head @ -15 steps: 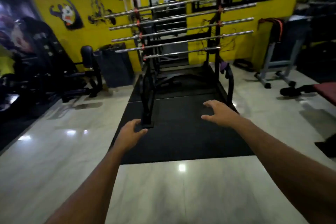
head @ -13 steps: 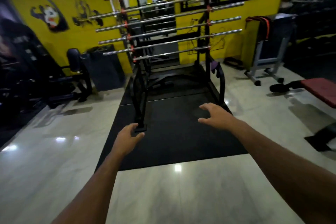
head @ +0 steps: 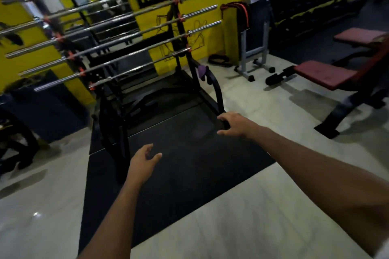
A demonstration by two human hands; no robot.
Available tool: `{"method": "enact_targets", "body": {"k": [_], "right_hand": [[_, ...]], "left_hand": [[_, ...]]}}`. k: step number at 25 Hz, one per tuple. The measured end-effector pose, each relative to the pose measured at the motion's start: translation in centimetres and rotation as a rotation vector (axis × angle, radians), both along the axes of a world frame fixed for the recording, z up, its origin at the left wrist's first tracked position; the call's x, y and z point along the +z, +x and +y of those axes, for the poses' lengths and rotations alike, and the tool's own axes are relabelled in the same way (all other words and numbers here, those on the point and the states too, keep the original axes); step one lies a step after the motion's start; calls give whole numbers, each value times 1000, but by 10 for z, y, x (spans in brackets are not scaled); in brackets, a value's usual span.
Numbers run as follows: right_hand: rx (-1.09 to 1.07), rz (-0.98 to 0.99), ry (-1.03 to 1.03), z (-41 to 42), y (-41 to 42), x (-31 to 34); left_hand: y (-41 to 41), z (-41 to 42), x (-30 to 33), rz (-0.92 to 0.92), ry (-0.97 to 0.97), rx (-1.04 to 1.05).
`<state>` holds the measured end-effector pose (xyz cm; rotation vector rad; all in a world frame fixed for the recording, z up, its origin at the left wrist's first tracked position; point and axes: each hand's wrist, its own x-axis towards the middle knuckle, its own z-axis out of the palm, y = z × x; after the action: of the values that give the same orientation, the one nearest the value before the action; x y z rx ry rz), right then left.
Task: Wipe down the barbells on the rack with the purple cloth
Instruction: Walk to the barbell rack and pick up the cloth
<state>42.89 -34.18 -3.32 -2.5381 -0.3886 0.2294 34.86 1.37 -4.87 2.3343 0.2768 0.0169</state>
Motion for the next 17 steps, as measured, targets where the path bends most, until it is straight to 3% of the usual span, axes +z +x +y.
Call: {"method": "enact_targets", "body": {"k": [8,17], "right_hand": [[-163,-2,104,59,137,3],[-186,68,103,87,313,-65]], "left_hand": [[190,49,11,-1,-11,-126],[366,75,-64,101,-93,-140]]}}
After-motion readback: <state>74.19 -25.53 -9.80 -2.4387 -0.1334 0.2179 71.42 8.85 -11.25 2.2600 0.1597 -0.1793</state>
